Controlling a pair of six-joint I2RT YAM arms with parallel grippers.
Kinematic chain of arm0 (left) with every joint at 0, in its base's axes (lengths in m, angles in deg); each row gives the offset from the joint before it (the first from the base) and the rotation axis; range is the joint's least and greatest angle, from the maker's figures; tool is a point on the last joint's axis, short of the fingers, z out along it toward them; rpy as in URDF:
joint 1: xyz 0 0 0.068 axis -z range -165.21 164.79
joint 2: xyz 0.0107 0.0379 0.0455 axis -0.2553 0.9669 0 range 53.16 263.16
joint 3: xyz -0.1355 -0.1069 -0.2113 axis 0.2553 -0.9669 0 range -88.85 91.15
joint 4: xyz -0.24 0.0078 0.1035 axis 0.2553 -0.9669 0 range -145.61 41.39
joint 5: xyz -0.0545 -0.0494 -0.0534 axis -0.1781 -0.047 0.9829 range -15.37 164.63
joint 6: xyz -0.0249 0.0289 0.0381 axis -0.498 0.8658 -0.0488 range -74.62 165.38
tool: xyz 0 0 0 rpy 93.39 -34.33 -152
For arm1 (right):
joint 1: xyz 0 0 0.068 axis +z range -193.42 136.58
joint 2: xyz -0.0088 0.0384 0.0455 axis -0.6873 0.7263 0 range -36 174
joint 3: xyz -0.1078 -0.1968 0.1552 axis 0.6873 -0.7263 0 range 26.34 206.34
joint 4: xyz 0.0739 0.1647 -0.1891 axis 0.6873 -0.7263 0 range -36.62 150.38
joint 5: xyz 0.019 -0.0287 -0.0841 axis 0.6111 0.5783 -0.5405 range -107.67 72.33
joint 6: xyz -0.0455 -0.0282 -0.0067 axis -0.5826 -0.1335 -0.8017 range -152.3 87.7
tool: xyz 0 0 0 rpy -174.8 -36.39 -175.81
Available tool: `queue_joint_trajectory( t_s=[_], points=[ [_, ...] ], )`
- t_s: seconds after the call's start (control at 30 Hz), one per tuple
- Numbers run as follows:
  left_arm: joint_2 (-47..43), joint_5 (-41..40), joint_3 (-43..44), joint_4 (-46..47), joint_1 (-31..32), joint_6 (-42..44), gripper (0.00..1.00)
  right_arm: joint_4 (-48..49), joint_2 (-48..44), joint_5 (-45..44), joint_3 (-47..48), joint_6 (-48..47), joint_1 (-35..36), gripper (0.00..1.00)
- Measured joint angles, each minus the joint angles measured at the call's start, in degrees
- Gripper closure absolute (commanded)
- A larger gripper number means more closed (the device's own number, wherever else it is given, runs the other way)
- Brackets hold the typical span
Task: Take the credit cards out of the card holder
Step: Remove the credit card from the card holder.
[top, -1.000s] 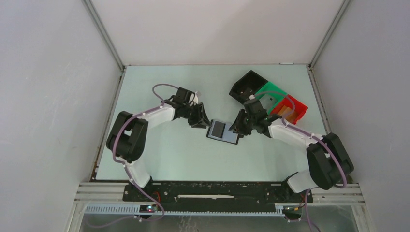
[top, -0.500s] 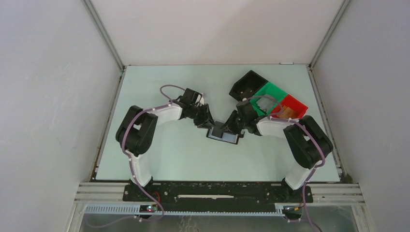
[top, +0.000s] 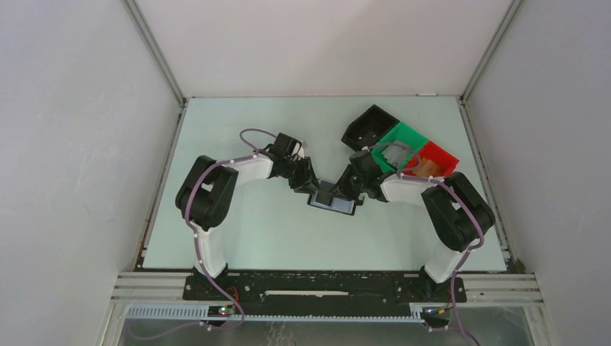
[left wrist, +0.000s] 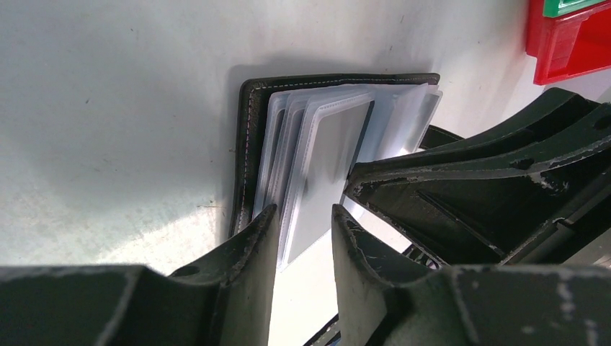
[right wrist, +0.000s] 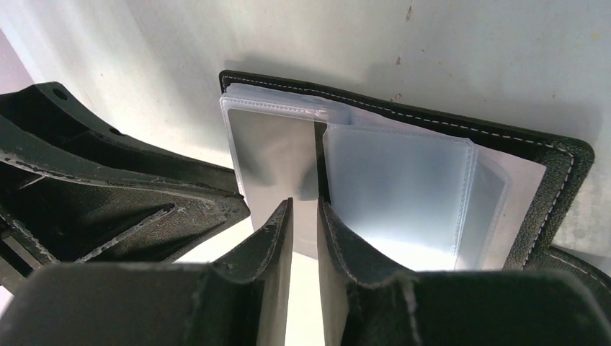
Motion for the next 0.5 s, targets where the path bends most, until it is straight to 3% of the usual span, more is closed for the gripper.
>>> queue_joint_trajectory(
  t_s=[0.5],
  points=[
    [1.3,0.3,1.2,-1.4,-0.1,0.1,0.72,-1.8,-1.7,-4.2,-1.9,1.0,1.2,0.72]
  ],
)
